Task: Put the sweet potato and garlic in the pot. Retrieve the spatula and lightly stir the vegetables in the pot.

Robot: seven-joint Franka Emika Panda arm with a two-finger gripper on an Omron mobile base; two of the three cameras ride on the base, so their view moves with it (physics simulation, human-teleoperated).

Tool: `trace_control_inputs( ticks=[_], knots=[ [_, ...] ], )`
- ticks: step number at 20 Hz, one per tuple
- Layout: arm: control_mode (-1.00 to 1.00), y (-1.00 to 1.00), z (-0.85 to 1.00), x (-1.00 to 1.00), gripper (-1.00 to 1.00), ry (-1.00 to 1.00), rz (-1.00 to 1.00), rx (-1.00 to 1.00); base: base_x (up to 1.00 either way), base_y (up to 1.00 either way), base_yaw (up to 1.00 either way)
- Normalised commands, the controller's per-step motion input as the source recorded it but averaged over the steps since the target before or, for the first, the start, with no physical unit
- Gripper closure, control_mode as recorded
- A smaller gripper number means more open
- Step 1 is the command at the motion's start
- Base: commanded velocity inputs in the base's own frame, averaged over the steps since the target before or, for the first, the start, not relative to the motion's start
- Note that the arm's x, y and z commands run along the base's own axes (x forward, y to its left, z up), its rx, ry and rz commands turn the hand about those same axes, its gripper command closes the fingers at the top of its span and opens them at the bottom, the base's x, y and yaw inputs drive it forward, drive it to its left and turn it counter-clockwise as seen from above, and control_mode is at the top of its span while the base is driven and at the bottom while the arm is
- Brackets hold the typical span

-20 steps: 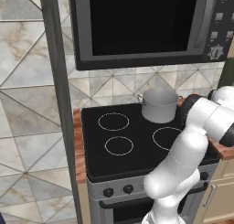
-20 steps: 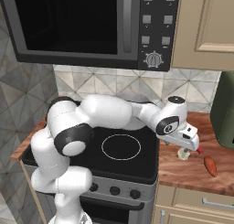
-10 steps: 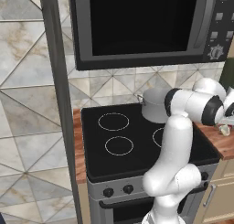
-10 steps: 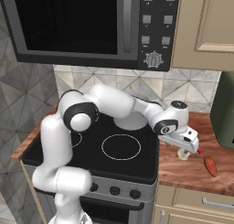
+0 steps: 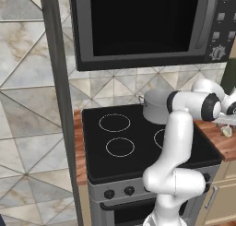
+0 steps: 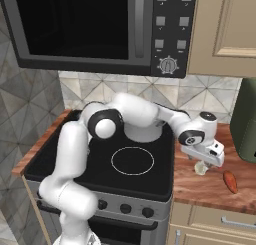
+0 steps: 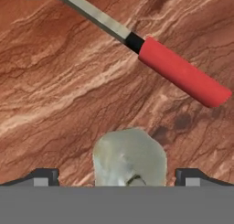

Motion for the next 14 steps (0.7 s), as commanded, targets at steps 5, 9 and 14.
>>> trace_control_inputs(
  ticks=[5, 9, 14],
  knots=[
    [-1.00, -0.10, -0.27, 0.27, -1.00, 0.04, 0.00, 0.03, 0.00, 0.00, 0.00],
    [-1.00, -0.11, -0.25, 0.10, -1.00, 0.06, 0.00, 0.06, 0.00, 0.00, 0.00],
    [-1.00, 0.00, -0.07, -0.14, -1.00, 0.05, 0.00, 0.05, 0.00, 0.00, 0.00]
  ],
)
